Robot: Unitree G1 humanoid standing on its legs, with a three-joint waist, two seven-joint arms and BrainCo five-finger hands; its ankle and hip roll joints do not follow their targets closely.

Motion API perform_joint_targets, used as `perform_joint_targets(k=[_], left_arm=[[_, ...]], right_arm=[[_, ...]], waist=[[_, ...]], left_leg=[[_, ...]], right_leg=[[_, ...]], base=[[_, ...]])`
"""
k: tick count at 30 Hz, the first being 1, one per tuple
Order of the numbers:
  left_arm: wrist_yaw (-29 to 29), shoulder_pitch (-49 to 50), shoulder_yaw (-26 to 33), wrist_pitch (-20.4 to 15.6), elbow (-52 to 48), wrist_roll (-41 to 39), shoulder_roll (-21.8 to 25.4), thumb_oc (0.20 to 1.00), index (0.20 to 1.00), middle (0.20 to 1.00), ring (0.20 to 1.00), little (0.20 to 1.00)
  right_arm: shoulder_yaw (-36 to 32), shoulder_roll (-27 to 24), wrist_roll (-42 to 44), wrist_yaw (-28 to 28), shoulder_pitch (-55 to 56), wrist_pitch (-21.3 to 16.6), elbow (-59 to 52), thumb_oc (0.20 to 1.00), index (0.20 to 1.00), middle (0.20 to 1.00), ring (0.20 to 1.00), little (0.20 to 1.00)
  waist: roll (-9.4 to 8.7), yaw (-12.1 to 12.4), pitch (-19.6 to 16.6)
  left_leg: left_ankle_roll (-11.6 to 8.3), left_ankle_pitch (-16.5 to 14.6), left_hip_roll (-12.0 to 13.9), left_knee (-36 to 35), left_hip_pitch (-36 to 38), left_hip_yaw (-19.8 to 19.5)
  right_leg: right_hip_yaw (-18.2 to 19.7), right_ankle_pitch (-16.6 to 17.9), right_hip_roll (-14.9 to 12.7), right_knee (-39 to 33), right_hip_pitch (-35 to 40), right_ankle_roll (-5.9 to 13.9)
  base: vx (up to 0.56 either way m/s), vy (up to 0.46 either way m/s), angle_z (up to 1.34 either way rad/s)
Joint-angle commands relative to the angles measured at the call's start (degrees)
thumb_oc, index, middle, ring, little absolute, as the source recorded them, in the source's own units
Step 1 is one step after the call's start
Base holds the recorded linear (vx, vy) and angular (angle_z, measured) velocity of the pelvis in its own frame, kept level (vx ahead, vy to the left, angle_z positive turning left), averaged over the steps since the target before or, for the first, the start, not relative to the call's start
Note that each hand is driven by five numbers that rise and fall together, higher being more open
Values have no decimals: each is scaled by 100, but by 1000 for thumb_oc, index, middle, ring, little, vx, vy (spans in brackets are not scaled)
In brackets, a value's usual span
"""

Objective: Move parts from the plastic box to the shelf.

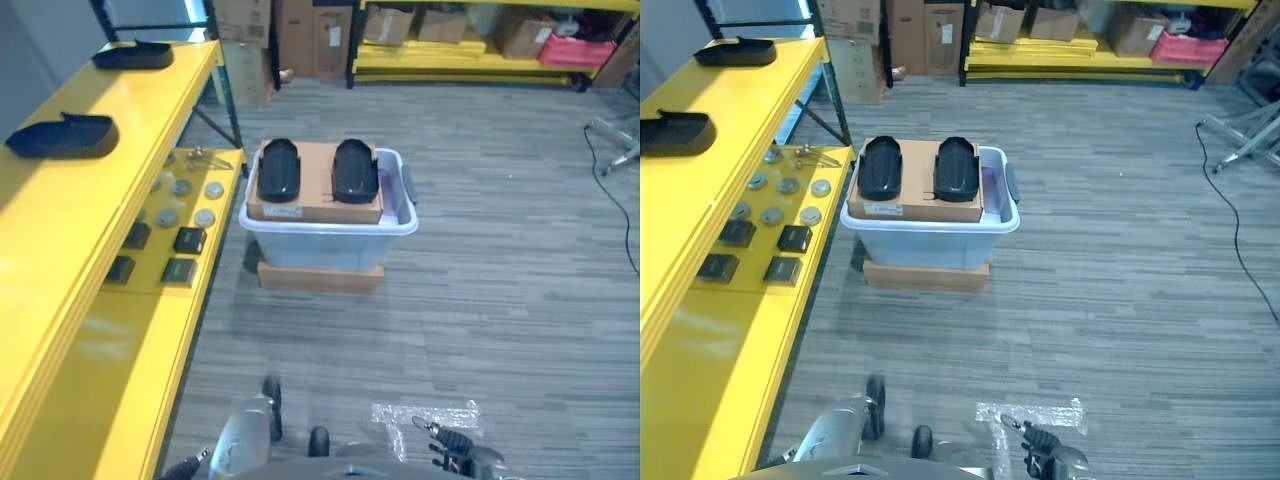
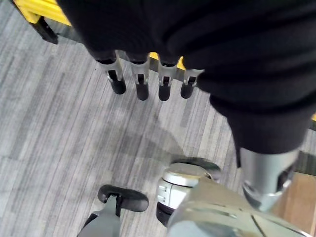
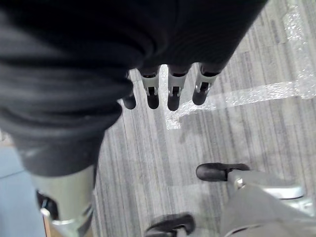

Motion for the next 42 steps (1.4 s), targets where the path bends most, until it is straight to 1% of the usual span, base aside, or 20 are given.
perform_joint_targets(k=[1, 4, 5, 6, 8, 10, 11, 13, 14, 15, 19, 22, 28, 30, 31, 32, 33, 35, 36, 42], left_arm=[[34, -132, -101, -289, -88, 324, 211, 1000, 1000, 1000, 1000, 1000], [38, -148, -116, -289, -116, 327, 262, 1000, 1000, 1000, 1000, 1000], [15, -218, -144, -301, -137, 261, 359, 1000, 1000, 1000, 1000, 1000], [-35, -293, -223, -377, -99, 139, 410, 1000, 1000, 1000, 1000, 1000], [-30, -350, -262, -415, -88, 86, 434, 1000, 1000, 1000, 1000, 1000], [-31, -456, -299, -471, -121, -156, 505, 1000, 1000, 1000, 1000, 1000], [-61, -507, -265, -422, -194, -244, 556, 1000, 1000, 1000, 1000, 1000], [-98, -614, -210, -347, -305, -358, 628, 1000, 1000, 1000, 1000, 1000], [-96, -633, -211, -336, -317, -364, 635, 1000, 1000, 1000, 1000, 1000], [-39, -694, -229, -269, -399, -437, 654, 1000, 1000, 1000, 1000, 1000], [-50, -690, -253, -266, -441, -207, 532, 1000, 1000, 1000, 1000, 1000], [-29, -620, -262, -184, -434, -87, 462, 1000, 1000, 1000, 1000, 1000], [19, -362, -240, -35, -320, 256, 366, 1000, 1000, 1000, 1000, 1000], [-30, -165, -199, -100, -303, 351, 390, 1000, 1000, 1000, 1000, 1000], [-39, -134, -180, -101, -318, 334, 400, 1000, 1000, 1000, 1000, 1000], [-63, -73, -138, -96, -365, 309, 432, 1000, 1000, 1000, 1000, 1000], [-69, -26, -108, -92, -407, 301, 451, 1000, 1000, 1000, 1000, 1000], [-126, 67, 9, -92, -473, 261, 512, 1000, 1000, 1000, 1000, 1000], [-128, 70, 14, -87, -478, 255, 513, 1000, 1000, 1000, 1000, 1000], [-203, 132, 105, -55, -527, 245, 508, 1000, 1000, 1000, 1000, 1000]], right_arm=[[220, -144, 49, -30, 214, -106, -226, 1000, 1000, 1000, 1000, 1000], [272, -138, 59, -97, 126, -75, -217, 1000, 1000, 1000, 1000, 1000], [328, -119, 40, -135, 48, -7, -244, 1000, 1000, 1000, 1000, 1000], [368, -93, -76, -115, 7, 2, -246, 1000, 1000, 1000, 1000, 1000], [391, -51, -185, -138, -10, -60, -214, 1000, 1000, 1000, 1000, 1000], [486, 58, -314, -181, -28, -121, -133, 1000, 1000, 1000, 1000, 1000], [519, 88, -263, -196, -17, -129, -106, 1000, 1000, 1000, 1000, 1000], [553, 110, -319, -225, 38, -84, -75, 1000, 1000, 1000, 1000, 1000], [554, 110, -339, -231, 54, -84, -64, 1000, 1000, 1000, 1000, 1000], [558, 95, -424, -215, 129, -42, -41, 1000, 1000, 1000, 1000, 1000], [396, 92, 45, -173, 237, 111, 48, 1000, 1000, 1000, 1000, 1000], [312, 62, -7, -203, 270, 116, -26, 1000, 1000, 1000, 1000, 1000], [181, -38, 196, -411, 349, -673, -474, 1000, 1000, 1000, 1000, 1000], [57, -283, 111, -772, 424, -1090, -1532, 1000, 1000, 1000, 1000, 1000], [27, -338, 201, -792, 443, -989, -1754, 1000, 1000, 1000, 1000, 1000], [-14, -445, 31, -993, 489, -1108, -2275, 1000, 1000, 1000, 1000, 1000], [-69, -540, -17, -1078, 523, -1049, -2677, 1000, 1000, 1000, 1000, 1000], [-428, -888, -132, -1036, 601, -1029, -3726, 1000, 1000, 1000, 1000, 1000], [-454, -909, -160, -1036, 608, -1069, -3789, 1000, 1000, 1000, 1000, 1000], [-1043, -1433, -82, -868, 611, -718, -5130, 1000, 1000, 1000, 1000, 1000]], waist=[[-136, 185, -44], [-110, 254, -135], [-33, 268, -143], [127, 184, -102], [157, 154, -67], [188, 132, -13], [159, 96, 24], [103, -52, 61], [103, -90, 76], [108, -204, 67], [8, -213, -80], [-72, -190, -122], [-152, -155, -97], [-200, -220, -61], [-210, -232, -53], [-226, -263, -41], [-235, -294, -34], [-252, -412, -33], [-251, -419, -32], [-276, -572, -59]], left_leg=[[158, 523, -131, 408, 288, -327], [277, 366, -182, 474, 353, -321], [440, 183, -199, 500, 672, -227], [593, 50, -151, 439, 1025, -340], [660, -29, -154, 447, 1167, -375], [651, -144, -135, 460, 1427, -484], [614, -200, -149, 446, 1562, -535], [604, -381, -232, 494, 1722, -700], [614, -425, -245, 522, 1744, -742], [640, -441, -250, 471, 1792, -891], [590, -406, -232, 325, 1798, -866], [556, -404, -213, 297, 1776, -843], [484, -396, -144, 197, 1798, -731], [475, -530, -133, 402, 1761, -578], [472, -537, -126, 412, 1751, -552], [468, -537, -110, 406, 1743, -499], [461, -527, -90, 373, 1753, -453], [423, -459, -39, 193, 1800, -328], [420, -451, -35, 173, 1808, -319], [372, -339, 42, -90, 1899, -165]], right_leg=[[511, -173, -363, 412, -77, 761], [471, -494, -389, 775, -22, 797], [15, -298, -601, 2147, -400, 995], [-141, -41, -702, 3341, -1087, 1110], [-228, -45, -815, 3600, -1396, 1114], [-443, -44, -1010, 3018, -1525, 1070], [-506, 44, -1079, 2332, -1503, 1079], [-280, 315, -1143, 1359, -1545, 1130], [-195, 350, -1129, 1310, -1541, 1138], [216, 409, -1011, 1181, -1518, 1116], [253, 505, -914, 666, -1226, 1115], [230, 593, -902, 420, -1151, 1106], [142, 714, -926, 87, -1014, 1132], [138, 725, -974, 55, -1027, 1141], [134, 727, -978, 45, -1027, 1143], [124, 733, -983, 35, -1035, 1151], [109, 736, -982, 29, -1039, 1158], [78, 726, -953, 11, -1066, 1177], [76, 725, -950, 12, -1067, 1178], [46, 644, -903, 70, -1072, 1189]], base=[[386, 133, -22], [293, 114, -70], [538, 299, -60], [448, 280, -27], [243, 94, -36], [313, -64, -19], [257, -138, 15], [263, -144, 36], [280, -142, 55], [214, -131, 70], [206, -134, 53], [106, -108, 2], [63, -75, 6], [33, -65, -23], [19, -59, -28], [8, -35, -13], [9, -28, -9], [6, -7, -2], [9, 3, -5], [20, 8, -7]])
